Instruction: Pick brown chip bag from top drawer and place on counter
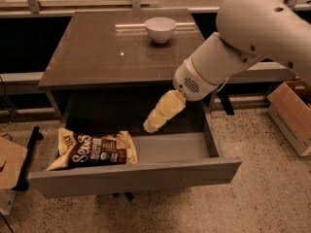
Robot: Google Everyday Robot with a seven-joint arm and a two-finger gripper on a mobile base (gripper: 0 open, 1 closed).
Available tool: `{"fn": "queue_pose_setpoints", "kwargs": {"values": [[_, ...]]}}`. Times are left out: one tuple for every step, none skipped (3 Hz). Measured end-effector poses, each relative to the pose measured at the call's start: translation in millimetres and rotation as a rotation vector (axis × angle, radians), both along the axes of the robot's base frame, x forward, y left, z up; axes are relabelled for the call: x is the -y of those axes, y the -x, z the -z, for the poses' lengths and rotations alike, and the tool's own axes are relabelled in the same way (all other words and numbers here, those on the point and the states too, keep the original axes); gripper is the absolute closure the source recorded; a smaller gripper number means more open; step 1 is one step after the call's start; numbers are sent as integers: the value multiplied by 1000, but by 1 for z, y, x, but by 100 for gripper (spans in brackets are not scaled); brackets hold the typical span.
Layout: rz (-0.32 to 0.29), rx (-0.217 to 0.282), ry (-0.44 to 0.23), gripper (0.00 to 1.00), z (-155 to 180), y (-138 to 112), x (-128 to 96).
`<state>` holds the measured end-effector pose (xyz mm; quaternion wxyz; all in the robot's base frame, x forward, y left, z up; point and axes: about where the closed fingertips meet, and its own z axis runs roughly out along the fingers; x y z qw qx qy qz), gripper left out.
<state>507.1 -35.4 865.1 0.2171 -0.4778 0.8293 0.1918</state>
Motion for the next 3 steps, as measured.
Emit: {"fn": "queue_pose_setpoints", "kwargs": {"values": [[-2, -2, -4, 0, 1, 0, -2], [-36, -13, -7, 0, 22, 0, -29], [-61, -2, -44, 0, 45, -6, -63]]}}
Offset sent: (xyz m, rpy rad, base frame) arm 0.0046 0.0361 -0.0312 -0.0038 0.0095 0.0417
